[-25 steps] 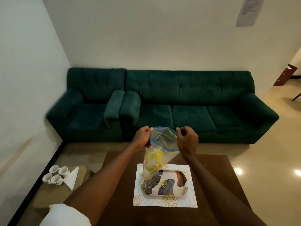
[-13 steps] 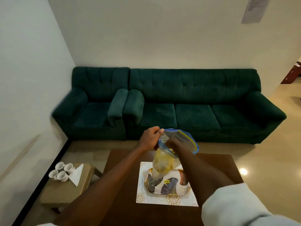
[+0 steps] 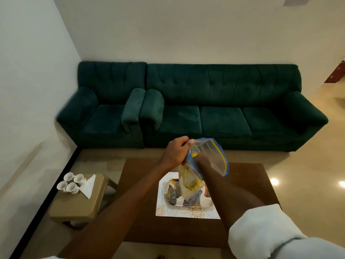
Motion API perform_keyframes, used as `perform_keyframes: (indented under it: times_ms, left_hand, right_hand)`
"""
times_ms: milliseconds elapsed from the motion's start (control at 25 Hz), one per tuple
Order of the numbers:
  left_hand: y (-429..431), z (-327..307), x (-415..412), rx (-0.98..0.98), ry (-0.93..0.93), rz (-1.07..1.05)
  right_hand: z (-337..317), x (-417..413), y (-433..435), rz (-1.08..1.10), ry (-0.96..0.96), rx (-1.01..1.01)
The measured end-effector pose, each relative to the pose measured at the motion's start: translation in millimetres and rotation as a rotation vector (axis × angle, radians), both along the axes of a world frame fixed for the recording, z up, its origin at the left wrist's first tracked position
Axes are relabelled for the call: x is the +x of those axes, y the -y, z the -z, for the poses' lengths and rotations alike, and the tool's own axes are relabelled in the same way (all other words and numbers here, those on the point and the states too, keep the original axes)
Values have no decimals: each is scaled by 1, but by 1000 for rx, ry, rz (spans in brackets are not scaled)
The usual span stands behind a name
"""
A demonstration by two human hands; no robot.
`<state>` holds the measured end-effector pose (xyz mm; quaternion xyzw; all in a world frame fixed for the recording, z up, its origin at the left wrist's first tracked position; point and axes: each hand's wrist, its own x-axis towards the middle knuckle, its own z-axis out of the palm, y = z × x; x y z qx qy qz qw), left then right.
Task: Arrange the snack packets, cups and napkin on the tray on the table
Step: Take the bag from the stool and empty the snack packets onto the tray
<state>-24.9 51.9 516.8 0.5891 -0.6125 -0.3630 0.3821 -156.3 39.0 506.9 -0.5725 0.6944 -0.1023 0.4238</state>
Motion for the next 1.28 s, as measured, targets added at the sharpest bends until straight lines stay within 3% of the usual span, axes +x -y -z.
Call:
perform_keyframes:
  times_ms: [440,680,760,1040,1280]
  left_hand:
    - [-4,50,4,284,46,-134]
    - [-20,67,11,306,86,-164]
    - [-24,72,18,282,147,-155]
    - [-25,93,52,339,234,-209]
    - [-37,121,84,435,290,-330]
  right_hand:
    - [18,8,14,-60,-99,-154]
    - [32,13,23,35,-156,-237]
    - [36,8,35,139,-43,-161]
    - [52,-6,57,564,613,-9]
    - [99,-11,64,885,895,15]
